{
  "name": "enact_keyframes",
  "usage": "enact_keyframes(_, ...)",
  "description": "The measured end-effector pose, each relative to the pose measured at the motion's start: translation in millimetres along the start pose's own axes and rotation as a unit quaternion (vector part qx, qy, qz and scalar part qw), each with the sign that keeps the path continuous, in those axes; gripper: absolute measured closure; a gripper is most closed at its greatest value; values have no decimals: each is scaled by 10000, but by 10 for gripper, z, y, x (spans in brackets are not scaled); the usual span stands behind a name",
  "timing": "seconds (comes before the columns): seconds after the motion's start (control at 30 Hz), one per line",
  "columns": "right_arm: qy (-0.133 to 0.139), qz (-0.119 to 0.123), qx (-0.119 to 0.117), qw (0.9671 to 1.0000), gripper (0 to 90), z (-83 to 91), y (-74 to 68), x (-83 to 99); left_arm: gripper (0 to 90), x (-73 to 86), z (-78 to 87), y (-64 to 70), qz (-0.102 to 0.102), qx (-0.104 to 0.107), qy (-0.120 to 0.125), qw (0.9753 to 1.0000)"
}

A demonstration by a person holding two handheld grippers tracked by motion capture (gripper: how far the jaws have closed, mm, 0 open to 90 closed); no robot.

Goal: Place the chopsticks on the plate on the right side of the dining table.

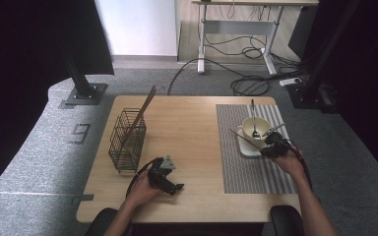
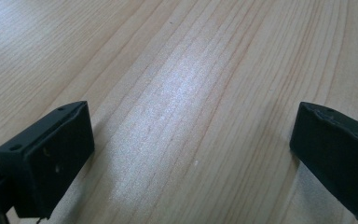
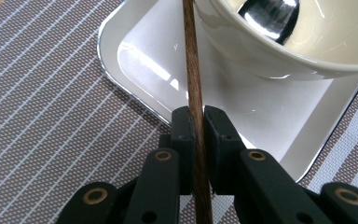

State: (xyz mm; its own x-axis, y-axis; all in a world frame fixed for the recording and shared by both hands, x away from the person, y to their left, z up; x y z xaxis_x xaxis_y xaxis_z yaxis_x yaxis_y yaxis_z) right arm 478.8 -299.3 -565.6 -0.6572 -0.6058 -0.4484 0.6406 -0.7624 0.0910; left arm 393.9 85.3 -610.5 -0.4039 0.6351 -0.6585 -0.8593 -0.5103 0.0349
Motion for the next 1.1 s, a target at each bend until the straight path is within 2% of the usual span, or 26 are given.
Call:
enact_keyframes(0.3, -46, -129, 56, 9999, 762, -17, 124, 33, 0, -1, -1, 1, 6, -4, 1, 10000)
enact_keyframes(0.77, -104, -339, 334, 9988, 665, -82, 288, 106, 0, -2, -2, 2, 7, -4, 2, 10000)
enact_keyframes(0.97, -99, -393, 448, 9982, 629, -101, 325, 134, 0, -2, -2, 2, 8, -6, 1, 10000)
enact_keyframes(1.1, -20, -404, 403, 9984, 586, -85, 315, 120, 0, -2, -2, 1, 7, -6, 2, 10000)
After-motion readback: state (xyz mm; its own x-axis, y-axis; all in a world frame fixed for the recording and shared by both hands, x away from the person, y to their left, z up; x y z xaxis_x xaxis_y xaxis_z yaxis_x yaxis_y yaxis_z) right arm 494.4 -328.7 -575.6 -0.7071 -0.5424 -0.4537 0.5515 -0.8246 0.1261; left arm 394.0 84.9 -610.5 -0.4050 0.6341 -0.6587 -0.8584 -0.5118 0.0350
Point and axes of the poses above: each handheld gripper's, and its own axes: z roughly backward along the jaws, x roughly out of its underside, y roughly to its right, the point moved 7 cm from there along -z, roughly forward along the jaws, and after that the axes turned 2 degrees about z, right-handed, at the moved point
